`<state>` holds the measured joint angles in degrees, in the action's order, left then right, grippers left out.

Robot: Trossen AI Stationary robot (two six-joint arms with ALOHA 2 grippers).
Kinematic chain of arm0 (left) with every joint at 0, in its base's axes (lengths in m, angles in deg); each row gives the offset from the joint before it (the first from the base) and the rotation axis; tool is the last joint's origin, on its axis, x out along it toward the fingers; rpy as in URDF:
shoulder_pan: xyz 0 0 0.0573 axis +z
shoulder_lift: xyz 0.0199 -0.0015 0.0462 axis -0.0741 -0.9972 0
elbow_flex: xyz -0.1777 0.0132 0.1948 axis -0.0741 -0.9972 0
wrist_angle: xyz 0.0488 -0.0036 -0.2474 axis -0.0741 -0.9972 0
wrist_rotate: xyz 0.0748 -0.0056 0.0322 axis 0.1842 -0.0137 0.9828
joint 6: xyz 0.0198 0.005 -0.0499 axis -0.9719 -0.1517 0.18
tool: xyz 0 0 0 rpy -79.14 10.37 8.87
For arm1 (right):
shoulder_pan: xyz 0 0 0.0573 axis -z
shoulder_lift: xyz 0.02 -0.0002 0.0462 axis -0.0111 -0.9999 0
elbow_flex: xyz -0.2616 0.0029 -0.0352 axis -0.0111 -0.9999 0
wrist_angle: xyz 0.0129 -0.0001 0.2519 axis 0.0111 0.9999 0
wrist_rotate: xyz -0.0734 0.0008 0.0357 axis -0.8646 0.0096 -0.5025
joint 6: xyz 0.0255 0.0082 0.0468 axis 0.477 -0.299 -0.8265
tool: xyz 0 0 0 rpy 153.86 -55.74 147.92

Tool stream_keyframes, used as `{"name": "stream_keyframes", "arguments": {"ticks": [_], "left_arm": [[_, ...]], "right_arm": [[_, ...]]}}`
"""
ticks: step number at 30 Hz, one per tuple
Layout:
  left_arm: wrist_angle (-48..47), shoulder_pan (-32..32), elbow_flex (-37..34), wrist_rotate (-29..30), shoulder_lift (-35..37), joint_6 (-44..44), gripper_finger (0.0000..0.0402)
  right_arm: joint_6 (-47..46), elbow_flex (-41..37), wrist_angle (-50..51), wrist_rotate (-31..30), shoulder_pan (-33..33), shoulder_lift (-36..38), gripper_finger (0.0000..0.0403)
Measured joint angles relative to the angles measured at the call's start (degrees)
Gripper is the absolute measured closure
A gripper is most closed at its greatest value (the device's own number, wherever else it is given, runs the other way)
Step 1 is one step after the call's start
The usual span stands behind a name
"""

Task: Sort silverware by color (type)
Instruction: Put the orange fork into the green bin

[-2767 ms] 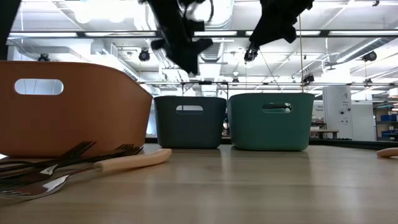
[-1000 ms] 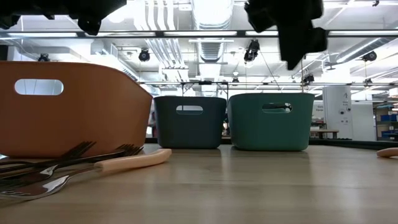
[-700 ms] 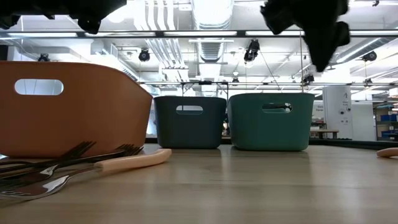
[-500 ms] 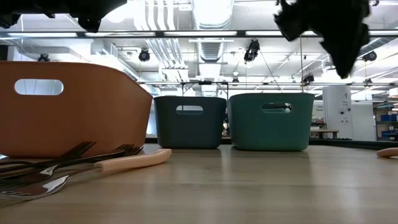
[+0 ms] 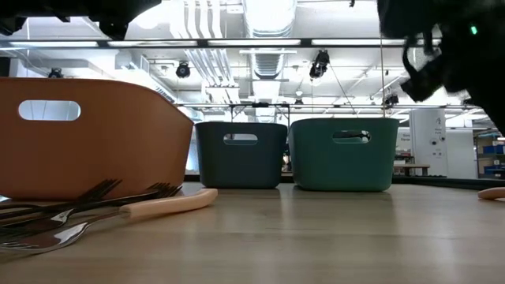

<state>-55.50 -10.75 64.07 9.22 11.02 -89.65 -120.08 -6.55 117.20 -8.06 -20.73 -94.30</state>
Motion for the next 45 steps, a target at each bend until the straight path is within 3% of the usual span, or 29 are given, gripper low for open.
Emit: {"name": "stream_keyframes", "arguments": {"ticks": [9, 19, 24, 37, 45], "left_arm": [[-0.04, 0.00, 0.00, 0.00, -0.02, -0.03, 0.0281], [-0.08, 0.00, 0.00, 0.00, -0.11, -0.24, 0.0280], [-0.12, 0.00, 0.00, 0.00, -0.13, -0.24, 0.0280], [-0.41, 0.00, 0.00, 0.00, -0.13, -0.24, 0.0280], [-0.42, 0.00, 0.00, -0.02, -0.13, -0.24, 0.0280]], "right_arm": [[-1.43, -6.98, -2.07, 0.02, 0.00, 0.02, 0.0272], [-2.05, -8.83, -3.16, -3.02, 0.02, 0.04, 0.0201], [-2.04, -10.25, -6.07, -3.02, 0.02, 0.04, 0.0187], [-3.33, -15.12, -16.19, -2.83, 0.04, 0.17, 0.0220], [-4.64, -15.19, -18.26, -2.64, -0.02, 0.14, 0.0297]]}}
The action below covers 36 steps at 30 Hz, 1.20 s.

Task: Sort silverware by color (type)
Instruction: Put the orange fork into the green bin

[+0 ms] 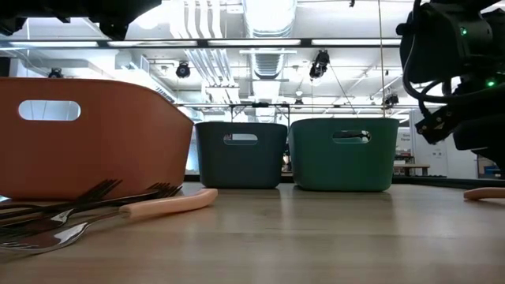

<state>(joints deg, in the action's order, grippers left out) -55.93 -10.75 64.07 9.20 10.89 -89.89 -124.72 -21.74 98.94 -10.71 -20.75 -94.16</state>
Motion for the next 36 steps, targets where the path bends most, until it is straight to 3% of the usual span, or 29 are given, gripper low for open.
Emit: {"name": "stream_keyframes", "arguments": {"ticks": [6, 16, 27, 36], "left_arm": [[-0.02, -0.01, 0.00, 0.02, 0.00, 0.01, 0.0280], [0.00, 0.00, 0.00, 0.00, 0.00, 0.02, 0.0280], [0.02, 0.00, 0.00, 0.02, 0.00, 0.02, 0.0280], [0.02, 0.00, 0.00, 2.65, 0.00, 0.30, 0.0280]], "right_arm": [[-1.61, 0.00, -0.29, 0.02, 0.00, -0.03, 0.0347], [-2.79, -0.21, 0.60, 0.14, 0.00, 2.16, 0.0341], [-4.95, -0.15, 0.61, -2.85, 0.02, 12.81, 0.0347], [-3.93, -0.15, -9.83, -8.42, 0.02, 21.26, 0.0347]]}}
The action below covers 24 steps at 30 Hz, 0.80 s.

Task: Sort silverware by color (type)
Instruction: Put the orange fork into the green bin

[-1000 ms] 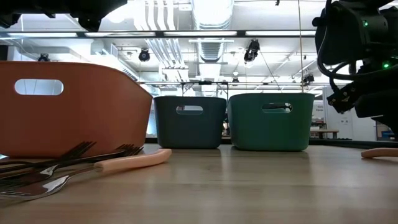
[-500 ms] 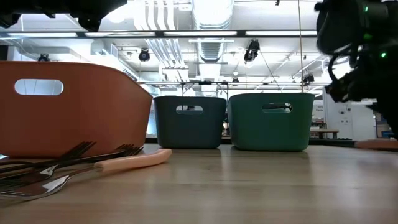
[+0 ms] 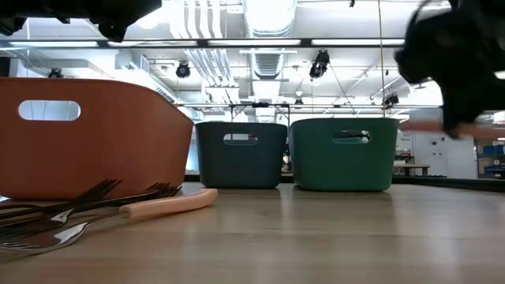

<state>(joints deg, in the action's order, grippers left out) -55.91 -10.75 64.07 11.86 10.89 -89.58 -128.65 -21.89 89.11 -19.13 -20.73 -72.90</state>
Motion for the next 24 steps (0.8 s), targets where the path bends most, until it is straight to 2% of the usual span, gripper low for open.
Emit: {"name": "stream_keyframes", "arguments": {"ticks": [5, 8, 13, 16, 24], "left_arm": [[0.26, 0.00, 0.02, 0.19, -0.99, 1.69, 0.0280], [2.24, 0.00, 0.02, -1.62, -2.72, 3.31, 0.0280], [11.98, -0.02, 0.02, -17.98, -8.66, 4.36, 0.0280], [20.58, -0.06, 0.07, -23.71, -13.90, 4.91, 0.0280], [38.41, 0.00, 0.08, -24.87, -29.58, 8.00, 0.0280]], "right_arm": [[7.10, 0.07, -15.11, -3.34, 0.17, 2.13, 0.0347], [15.74, 0.09, -25.26, -4.97, 0.43, 2.16, 0.0347], [31.16, 0.09, -40.77, -5.42, 1.96, 1.35, 0.0348], [39.37, 0.11, -48.32, -3.60, 3.17, 1.35, 0.0348], [55.64, 0.11, -62.42, 2.27, 5.53, 1.33, 0.0348]]}}
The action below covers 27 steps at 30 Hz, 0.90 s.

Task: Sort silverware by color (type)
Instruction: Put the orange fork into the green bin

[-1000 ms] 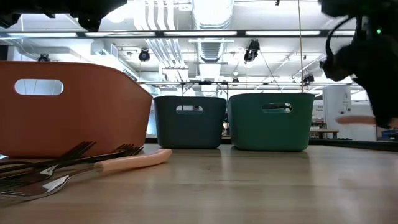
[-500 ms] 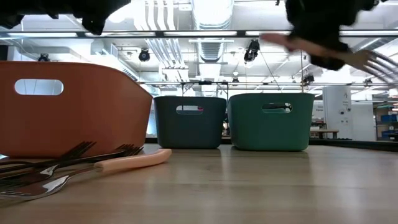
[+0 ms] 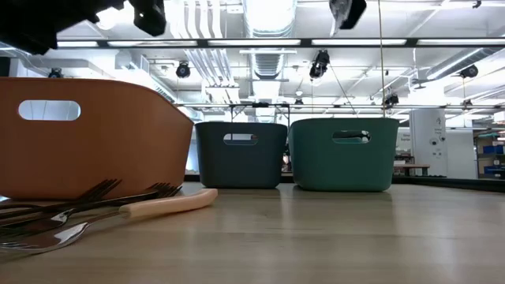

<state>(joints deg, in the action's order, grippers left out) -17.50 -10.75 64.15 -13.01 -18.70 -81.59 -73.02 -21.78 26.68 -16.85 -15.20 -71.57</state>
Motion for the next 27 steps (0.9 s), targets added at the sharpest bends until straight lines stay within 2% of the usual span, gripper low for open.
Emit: {"name": "stream_keyframes", "arguments": {"ticks": [4, 8, 14, 21, 25, 27], "left_arm": [[3.62, 0.20, 3.56, -1.08, -6.98, 2.69, 0.0280], [3.31, 0.52, 10.66, -5.95, -14.55, 3.37, 0.0280], [3.19, 2.44, 19.00, -7.78, -23.70, 3.89, 0.0280], [2.09, 6.08, 30.61, -17.80, -35.20, 10.21, 0.0280], [1.90, 7.12, 36.95, -29.04, -40.97, 11.82, 0.0280], [2.08, 7.30, 39.57, -31.22, -43.17, 13.29, 0.0280]], "right_arm": [[5.52, 0.00, -3.12, 0.79, 0.00, -0.04, 0.0348], [9.43, 0.00, -6.09, 3.72, -0.02, -0.04, 0.0348], [11.79, 0.00, -8.72, 11.50, -0.06, -0.04, 0.0348], [14.94, 0.00, -8.89, 14.99, -0.68, -0.04, 0.0348], [15.49, 0.00, -8.64, 15.61, -0.68, -0.04, 0.0348], [15.73, 0.00, -8.61, 16.55, -0.66, -0.04, 0.0348]]}}
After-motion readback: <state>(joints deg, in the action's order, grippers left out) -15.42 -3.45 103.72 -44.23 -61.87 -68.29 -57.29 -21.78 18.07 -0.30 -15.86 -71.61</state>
